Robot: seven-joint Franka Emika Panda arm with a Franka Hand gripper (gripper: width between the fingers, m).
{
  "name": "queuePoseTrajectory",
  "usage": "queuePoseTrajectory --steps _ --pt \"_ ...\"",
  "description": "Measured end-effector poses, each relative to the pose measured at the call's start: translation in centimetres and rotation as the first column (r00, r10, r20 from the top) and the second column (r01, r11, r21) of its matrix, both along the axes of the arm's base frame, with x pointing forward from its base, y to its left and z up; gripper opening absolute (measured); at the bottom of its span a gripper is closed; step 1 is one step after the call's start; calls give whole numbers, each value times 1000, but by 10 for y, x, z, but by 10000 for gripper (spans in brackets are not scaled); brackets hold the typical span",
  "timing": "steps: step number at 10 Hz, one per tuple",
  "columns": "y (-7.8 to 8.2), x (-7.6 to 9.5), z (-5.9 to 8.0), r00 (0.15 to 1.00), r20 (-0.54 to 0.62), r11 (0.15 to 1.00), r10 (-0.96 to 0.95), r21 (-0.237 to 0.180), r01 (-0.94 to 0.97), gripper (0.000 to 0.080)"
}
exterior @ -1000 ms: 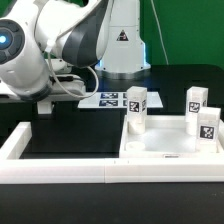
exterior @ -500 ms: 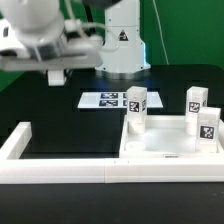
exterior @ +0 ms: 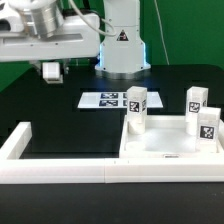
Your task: Assemble square table
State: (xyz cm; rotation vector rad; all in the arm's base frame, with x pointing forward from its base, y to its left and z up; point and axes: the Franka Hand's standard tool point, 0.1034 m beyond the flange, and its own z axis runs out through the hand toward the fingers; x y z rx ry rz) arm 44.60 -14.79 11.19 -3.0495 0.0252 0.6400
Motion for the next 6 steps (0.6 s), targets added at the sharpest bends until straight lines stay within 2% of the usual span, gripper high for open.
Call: queuePoseTrajectory --steps 1,3,4,6 --pt "29 34 16 997 62 999 -47 2 47 284" --pt "53 86 45 981 172 995 -95 -21 100 284" --pt "71 110 64 958 228 984 -173 1 177 284" --pt "71 133 77 926 332 982 -177 0 187 285"
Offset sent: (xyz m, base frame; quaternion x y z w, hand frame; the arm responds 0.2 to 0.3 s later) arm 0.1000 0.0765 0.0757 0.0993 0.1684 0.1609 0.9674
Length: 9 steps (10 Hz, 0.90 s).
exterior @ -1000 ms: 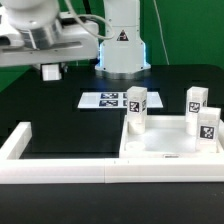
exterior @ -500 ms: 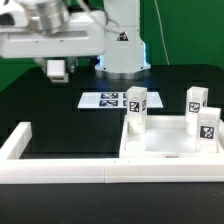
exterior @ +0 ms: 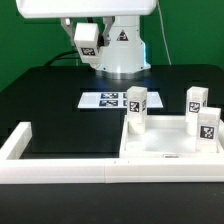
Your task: Assemble square table
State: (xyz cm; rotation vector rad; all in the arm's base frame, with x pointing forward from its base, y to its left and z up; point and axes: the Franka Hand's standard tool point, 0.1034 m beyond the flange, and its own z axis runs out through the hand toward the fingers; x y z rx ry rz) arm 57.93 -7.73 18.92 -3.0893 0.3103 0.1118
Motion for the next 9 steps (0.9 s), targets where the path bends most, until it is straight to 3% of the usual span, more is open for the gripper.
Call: queuePoseTrajectory --steps 3,5,7,8,9 --pt "-2 2 -4 979 203 999 1 -50 10 285" --pt "-5 7 -8 928 373 993 23 -115 22 285" --pt "29 14 -33 855 517 987 44 -157 45 285" --pt "41 29 -34 777 624 980 86 -193 47 285" --pt "48 30 -45 771 628 979 100 -200 37 285"
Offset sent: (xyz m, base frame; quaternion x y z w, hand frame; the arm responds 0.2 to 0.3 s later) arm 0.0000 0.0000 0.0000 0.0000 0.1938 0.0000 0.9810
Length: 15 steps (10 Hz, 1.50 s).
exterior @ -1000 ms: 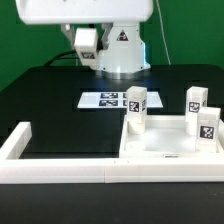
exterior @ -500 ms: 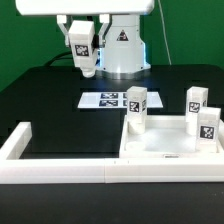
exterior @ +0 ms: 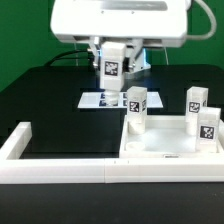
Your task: Assemble square table
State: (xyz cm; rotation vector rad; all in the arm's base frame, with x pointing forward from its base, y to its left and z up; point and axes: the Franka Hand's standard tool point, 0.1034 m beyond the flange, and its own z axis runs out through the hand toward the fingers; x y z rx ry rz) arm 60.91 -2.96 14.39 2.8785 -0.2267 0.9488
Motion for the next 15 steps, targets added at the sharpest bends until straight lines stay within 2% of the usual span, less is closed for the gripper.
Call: queuePoseTrajectory --steps 4,5,6,7,9,10,14,15 --pt "-1 -1 -1 1000 -9 1000 3 -2 -4 285" --pt "-3 -2 -2 1000 -9 1000 11 -12 -11 285" --pt "-16 -11 -8 999 0 998 48 -51 -48 285" --pt "-13 -17 -18 997 -20 997 74 -33 -75 285" --pt "3 -14 -25 991 -23 992 129 18 -128 285" --pt "17 -12 -29 992 -22 991 126 51 -124 285" --pt "36 3 -35 996 -38 992 83 94 -79 285" --pt "36 3 -34 995 -38 992 94 85 -90 285"
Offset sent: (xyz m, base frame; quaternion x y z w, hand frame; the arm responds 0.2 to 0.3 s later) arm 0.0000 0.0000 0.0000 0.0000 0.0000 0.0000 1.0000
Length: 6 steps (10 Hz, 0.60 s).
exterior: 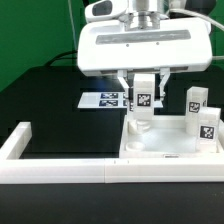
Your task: Assemble square table
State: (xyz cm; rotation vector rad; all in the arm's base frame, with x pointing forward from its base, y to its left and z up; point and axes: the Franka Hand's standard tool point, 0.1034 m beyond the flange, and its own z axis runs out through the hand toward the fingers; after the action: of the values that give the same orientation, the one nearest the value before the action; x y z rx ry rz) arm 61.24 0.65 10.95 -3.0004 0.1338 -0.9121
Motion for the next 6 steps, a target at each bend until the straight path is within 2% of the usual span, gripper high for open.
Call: queuePoseTrajectory --steps 2,3,4,6 --pt "0 0 0 1000 -1 1000 -1 0 1 285" --pt "-4 -1 -3 1000 2 1000 10 -13 -10 285" --pt "-14 -2 -13 1000 3 1000 5 -23 -5 285" --pt "-18 -4 -26 1000 -13 1000 6 -28 -6 285"
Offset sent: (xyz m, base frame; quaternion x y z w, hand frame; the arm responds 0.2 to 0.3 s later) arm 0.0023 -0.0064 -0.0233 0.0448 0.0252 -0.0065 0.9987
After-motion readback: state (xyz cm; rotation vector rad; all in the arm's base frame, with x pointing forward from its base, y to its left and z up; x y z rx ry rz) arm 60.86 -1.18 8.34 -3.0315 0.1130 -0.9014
